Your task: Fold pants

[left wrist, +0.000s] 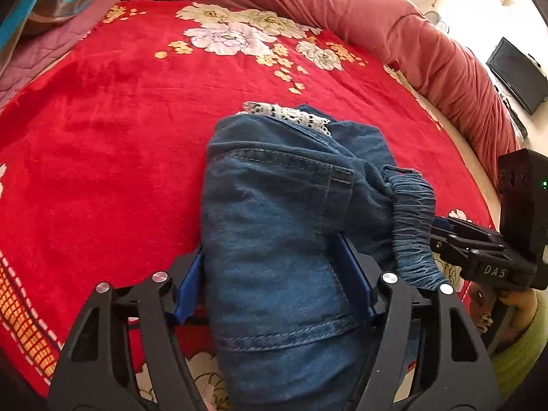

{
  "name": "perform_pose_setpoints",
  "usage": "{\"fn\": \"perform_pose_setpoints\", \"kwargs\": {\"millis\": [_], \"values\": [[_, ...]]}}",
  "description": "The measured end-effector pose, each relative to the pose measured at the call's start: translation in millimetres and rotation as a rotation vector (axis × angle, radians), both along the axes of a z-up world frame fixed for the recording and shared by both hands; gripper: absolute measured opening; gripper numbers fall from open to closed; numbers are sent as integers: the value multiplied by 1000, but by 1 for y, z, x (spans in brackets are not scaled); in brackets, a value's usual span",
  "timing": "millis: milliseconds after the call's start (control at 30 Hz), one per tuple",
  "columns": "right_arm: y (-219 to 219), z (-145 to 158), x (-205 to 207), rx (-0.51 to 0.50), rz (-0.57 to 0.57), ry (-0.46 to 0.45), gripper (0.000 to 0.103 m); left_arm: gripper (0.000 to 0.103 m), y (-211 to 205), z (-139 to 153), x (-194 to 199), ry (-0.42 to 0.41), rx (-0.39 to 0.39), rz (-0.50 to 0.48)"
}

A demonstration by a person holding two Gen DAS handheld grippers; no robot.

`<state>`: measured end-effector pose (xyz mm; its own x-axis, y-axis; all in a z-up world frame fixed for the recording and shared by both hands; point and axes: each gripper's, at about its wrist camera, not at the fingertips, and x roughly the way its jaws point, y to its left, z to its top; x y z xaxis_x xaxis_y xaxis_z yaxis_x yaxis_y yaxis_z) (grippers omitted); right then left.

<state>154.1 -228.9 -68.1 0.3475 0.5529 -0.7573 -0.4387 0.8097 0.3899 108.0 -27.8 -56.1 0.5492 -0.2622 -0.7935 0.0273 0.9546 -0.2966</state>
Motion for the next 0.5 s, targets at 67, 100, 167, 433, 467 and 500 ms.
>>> {"fn": "perform_pose_setpoints", "kwargs": {"millis": [67,100,167,433,467,500], "values": [[1,-1,1,1,3,-2,59,58,-4,0,2,1,11,-17],[2,-1,2,0,8,-8,59,56,-6,0,2,-1,16,-26],[5,-1,1,-6,24,-25,58,52,-8,0,3,-3,26,-34],[20,15,-9,25,93,-149,15,23,-16,14,1,-43,74,-39],[20,18,-9,37,93,-157,14,22,-15,18,1,-49,71,-42],[20,22,-9,48,97,-165,14,21,-14,20,1,-52,68,-42]]}}
